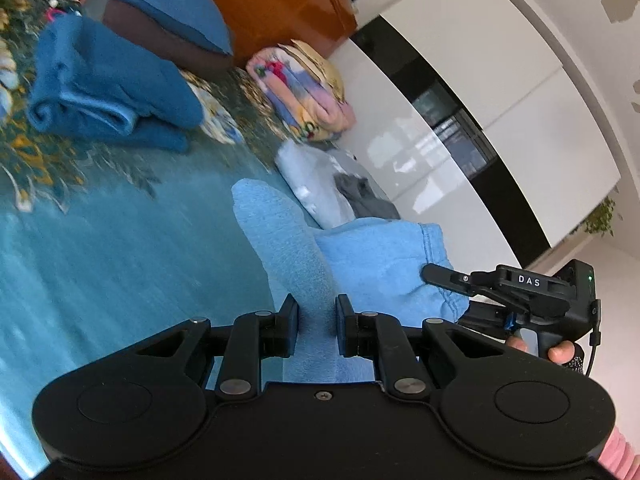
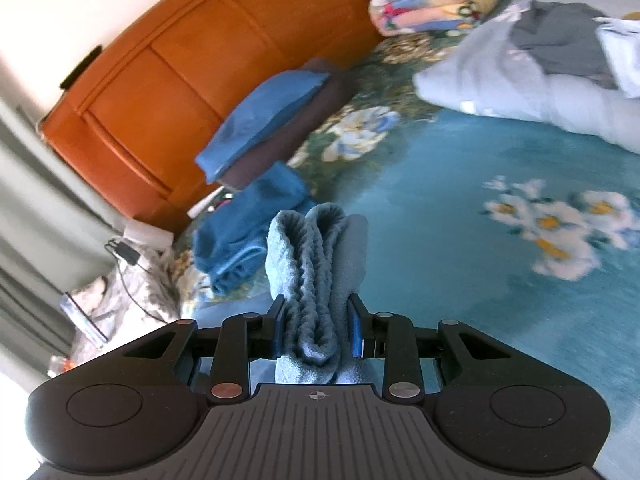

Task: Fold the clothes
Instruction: 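Carry the folded bundle with both tools toward the folded stack by the headboard, then lower the bundle onto the folded stack and open both tools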

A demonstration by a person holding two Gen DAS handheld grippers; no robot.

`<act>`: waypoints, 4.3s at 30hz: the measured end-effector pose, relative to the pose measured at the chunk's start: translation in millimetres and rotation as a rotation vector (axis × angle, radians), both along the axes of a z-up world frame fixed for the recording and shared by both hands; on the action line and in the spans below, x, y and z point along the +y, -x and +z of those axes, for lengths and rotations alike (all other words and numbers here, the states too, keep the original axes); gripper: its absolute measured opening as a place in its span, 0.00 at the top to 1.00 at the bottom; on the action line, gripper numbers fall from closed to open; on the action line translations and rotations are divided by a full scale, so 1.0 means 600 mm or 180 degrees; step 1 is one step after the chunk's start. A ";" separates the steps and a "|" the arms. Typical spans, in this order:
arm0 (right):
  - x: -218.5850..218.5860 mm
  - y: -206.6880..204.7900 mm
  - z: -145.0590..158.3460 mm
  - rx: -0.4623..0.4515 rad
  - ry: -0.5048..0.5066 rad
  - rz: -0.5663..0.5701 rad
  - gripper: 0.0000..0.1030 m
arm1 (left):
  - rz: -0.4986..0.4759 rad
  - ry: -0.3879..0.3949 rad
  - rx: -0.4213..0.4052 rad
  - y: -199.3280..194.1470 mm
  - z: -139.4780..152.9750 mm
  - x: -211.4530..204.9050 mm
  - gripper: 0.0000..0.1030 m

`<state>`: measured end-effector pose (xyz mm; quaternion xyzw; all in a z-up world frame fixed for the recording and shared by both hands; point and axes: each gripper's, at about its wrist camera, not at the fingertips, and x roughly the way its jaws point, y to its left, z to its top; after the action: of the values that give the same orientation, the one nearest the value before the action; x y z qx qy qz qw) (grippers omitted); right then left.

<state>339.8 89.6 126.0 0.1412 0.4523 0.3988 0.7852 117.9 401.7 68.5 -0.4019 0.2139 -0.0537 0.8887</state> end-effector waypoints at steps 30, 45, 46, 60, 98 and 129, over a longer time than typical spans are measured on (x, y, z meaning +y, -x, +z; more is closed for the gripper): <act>0.386 -0.150 0.047 -0.0084 -0.0147 0.0712 0.74 | 0.0597 -0.0156 -0.0062 -0.053 0.071 0.312 0.86; 0.548 -0.249 0.030 -0.0068 -0.0150 0.0837 0.74 | 0.0855 -0.0146 -0.0065 -0.137 0.064 0.456 0.86; 0.556 -0.255 0.026 -0.0065 -0.0139 0.0834 0.74 | 0.0854 -0.0152 -0.0052 -0.145 0.061 0.463 0.86; 0.608 -0.321 -0.084 0.0157 0.0094 0.0673 0.74 | 0.0958 -0.0003 0.0141 -0.184 -0.038 0.538 0.86; 0.611 -0.224 -0.042 -0.0578 0.0690 0.1035 0.93 | 0.0671 -0.1072 0.0301 -0.182 0.038 0.425 0.67; 0.554 -0.147 -0.025 -0.0721 0.0521 0.0983 0.93 | 0.0647 -0.1114 0.0381 -0.145 0.055 0.361 0.46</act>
<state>427.9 422.0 111.2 -0.0397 0.4083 0.4896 0.7694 205.0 618.2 101.8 -0.2634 0.2308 0.0982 0.9315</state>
